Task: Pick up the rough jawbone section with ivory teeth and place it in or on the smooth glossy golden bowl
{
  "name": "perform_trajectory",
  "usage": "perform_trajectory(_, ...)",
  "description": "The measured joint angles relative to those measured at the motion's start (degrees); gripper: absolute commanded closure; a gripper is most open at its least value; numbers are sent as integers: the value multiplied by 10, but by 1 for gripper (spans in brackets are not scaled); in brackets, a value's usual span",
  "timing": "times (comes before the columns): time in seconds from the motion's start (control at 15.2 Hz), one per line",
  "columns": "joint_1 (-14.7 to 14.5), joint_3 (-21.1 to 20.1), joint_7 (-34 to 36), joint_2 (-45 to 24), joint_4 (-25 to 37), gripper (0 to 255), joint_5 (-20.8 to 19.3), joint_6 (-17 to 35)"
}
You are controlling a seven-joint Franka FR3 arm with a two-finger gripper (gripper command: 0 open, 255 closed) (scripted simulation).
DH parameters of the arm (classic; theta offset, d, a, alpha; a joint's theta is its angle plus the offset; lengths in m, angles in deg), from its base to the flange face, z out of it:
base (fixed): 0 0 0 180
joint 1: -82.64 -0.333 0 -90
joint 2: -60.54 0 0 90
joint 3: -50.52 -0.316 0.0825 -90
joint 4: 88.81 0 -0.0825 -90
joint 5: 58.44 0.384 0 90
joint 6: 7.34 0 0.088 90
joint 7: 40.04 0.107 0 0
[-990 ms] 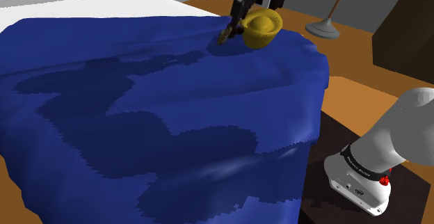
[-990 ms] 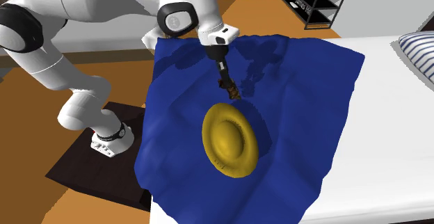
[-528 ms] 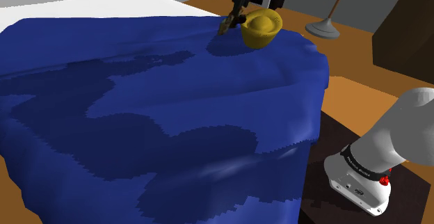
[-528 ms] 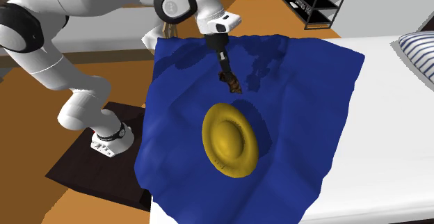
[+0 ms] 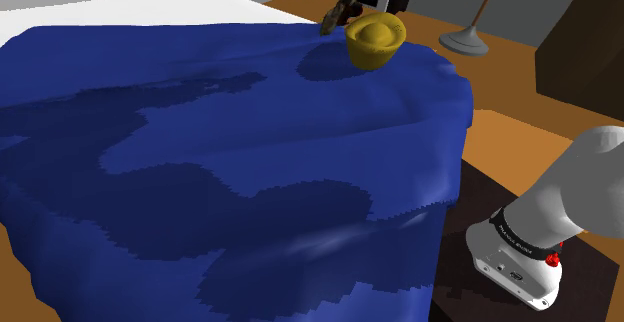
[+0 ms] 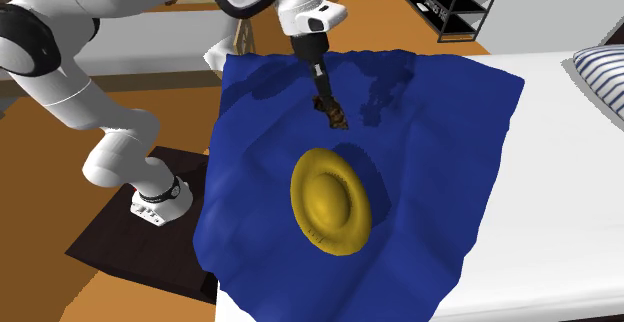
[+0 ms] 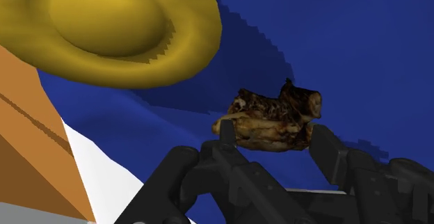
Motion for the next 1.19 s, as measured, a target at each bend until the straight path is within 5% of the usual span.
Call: perform_trajectory(1.19, 73, 145, -227, 31, -12, 255, 37, -2)
